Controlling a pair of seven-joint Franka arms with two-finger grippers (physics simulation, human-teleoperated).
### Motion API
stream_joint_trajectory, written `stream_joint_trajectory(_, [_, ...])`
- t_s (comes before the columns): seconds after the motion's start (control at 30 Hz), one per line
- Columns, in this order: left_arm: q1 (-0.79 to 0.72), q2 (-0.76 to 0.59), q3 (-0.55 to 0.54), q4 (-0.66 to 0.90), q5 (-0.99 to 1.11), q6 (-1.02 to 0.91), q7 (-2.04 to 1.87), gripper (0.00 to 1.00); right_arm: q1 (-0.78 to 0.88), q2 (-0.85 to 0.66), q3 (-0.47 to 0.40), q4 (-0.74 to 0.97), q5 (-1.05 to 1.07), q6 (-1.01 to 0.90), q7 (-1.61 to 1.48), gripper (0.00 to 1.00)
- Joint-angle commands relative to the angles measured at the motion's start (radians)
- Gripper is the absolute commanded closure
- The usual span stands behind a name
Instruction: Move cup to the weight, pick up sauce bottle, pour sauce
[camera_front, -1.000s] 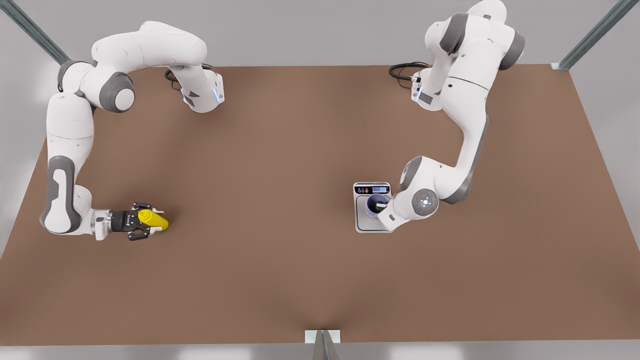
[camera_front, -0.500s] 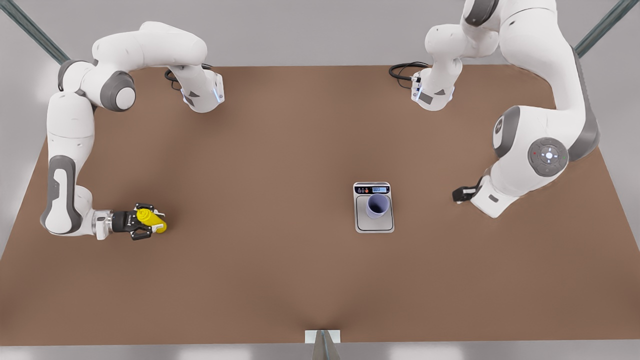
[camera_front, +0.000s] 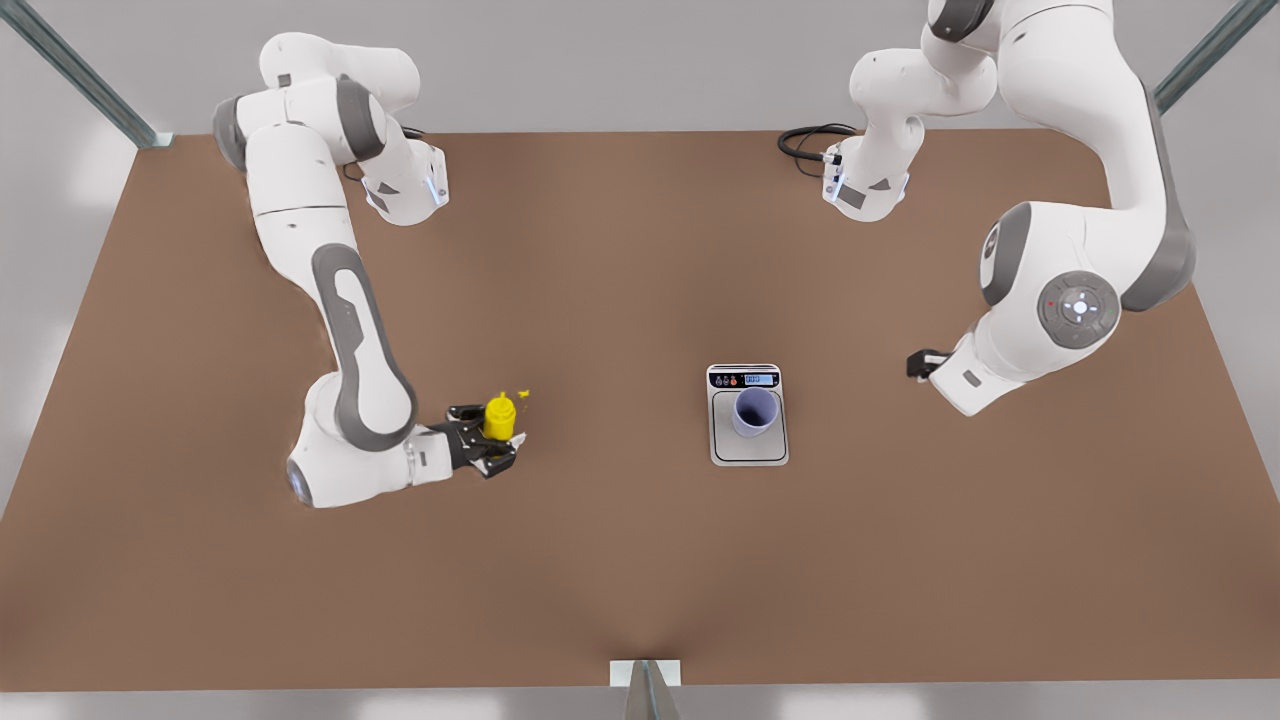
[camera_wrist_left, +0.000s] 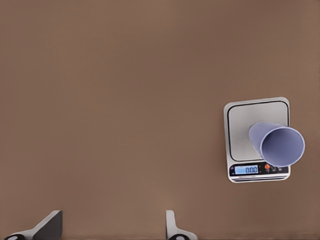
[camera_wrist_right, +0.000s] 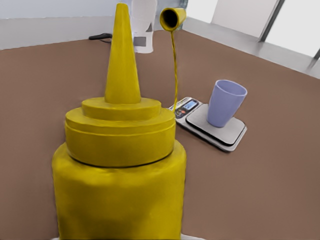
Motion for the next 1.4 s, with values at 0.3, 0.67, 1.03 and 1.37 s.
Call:
stream_joint_trajectory(0.3, [0.008,0.011,0.000,-0.003,-0.003,0.017,0.120,0.00,0.380,0.006,-0.006,0.209,-0.641,0.314,1.389,0.51])
stream_joint_trajectory(0.67, [0.008,0.011,0.000,-0.008,-0.003,0.015,0.120,0.00,0.540,0.221,-0.012,0.473,-1.062,0.311,2.181,0.51])
stream_joint_trajectory(1.03, [0.011,0.008,0.000,-0.005,-0.003,0.012,0.121,0.00,0.578,0.307,-0.007,0.591,-1.085,0.337,2.279,0.51])
stream_joint_trajectory(1.37, [0.013,0.016,0.001,-0.006,-0.006,0.024,0.121,0.00,0.592,0.299,-0.007,0.579,-1.280,0.225,2.120,0.51])
